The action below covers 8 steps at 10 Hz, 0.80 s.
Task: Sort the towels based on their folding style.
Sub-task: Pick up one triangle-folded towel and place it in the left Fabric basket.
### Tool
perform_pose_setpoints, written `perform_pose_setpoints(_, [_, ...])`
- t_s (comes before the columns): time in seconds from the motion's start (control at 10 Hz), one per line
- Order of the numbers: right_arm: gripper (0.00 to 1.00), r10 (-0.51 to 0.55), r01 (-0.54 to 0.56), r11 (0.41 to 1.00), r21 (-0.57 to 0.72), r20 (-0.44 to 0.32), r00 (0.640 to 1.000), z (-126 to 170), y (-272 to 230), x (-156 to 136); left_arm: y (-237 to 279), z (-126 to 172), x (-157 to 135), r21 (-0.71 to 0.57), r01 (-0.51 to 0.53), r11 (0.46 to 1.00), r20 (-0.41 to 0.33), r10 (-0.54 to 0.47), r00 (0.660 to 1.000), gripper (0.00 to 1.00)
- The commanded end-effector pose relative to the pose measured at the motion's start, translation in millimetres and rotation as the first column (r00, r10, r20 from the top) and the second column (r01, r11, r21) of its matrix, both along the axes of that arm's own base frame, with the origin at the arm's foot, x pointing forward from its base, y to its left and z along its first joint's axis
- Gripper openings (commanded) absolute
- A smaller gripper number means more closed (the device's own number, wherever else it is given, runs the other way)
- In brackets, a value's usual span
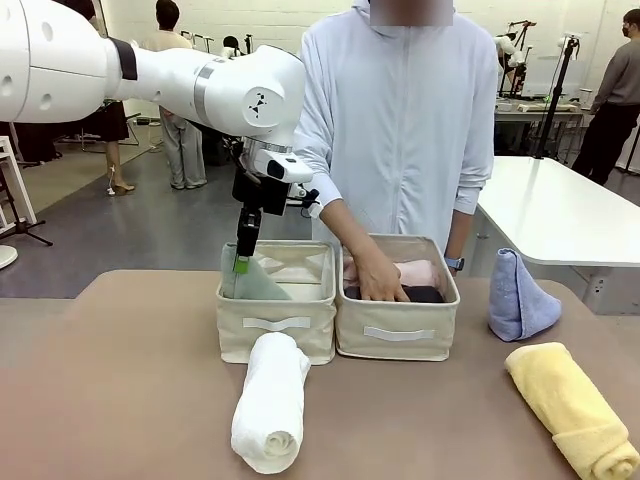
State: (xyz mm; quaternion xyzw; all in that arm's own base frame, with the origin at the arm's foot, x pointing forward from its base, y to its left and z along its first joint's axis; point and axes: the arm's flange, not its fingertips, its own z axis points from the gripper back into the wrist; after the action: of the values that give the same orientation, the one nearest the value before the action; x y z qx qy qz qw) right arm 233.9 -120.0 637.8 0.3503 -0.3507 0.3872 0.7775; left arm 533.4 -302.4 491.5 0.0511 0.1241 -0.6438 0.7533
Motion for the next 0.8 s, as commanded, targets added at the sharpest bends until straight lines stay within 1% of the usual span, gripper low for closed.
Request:
perform_pose_setpoints(0.0, [1.00, 0.009, -0.009, 1.000, 0.022, 0.004, 1.000, 2, 1, 2, 3, 3, -1, -0.016, 0.010, 1.000, -0.005, -0.010, 1.000, 1.00])
perform_pose_setpoints(0.5, [1.00, 0.009, -0.009, 1.000, 0.022, 0.004, 1.000, 2, 1, 2, 5, 5, -2, -0.031, 0.022, 0.999, -0.015, -0.022, 1.000, 1.00])
perform_pose_setpoints(0.6, [1.00, 0.009, -0.009, 1.000, 0.022, 0.004, 1.000, 2, 1, 2, 8, 12, -4, -0.056, 0.028, 0.998, -0.011, -0.028, 1.000, 1.00])
perform_pose_setpoints(0.7, [1.00, 0.009, -0.009, 1.000, 0.022, 0.004, 1.000, 2, 1, 2, 18, 33, -15, -0.113, 0.051, 0.992, -0.003, -0.051, 0.999, 1.00])
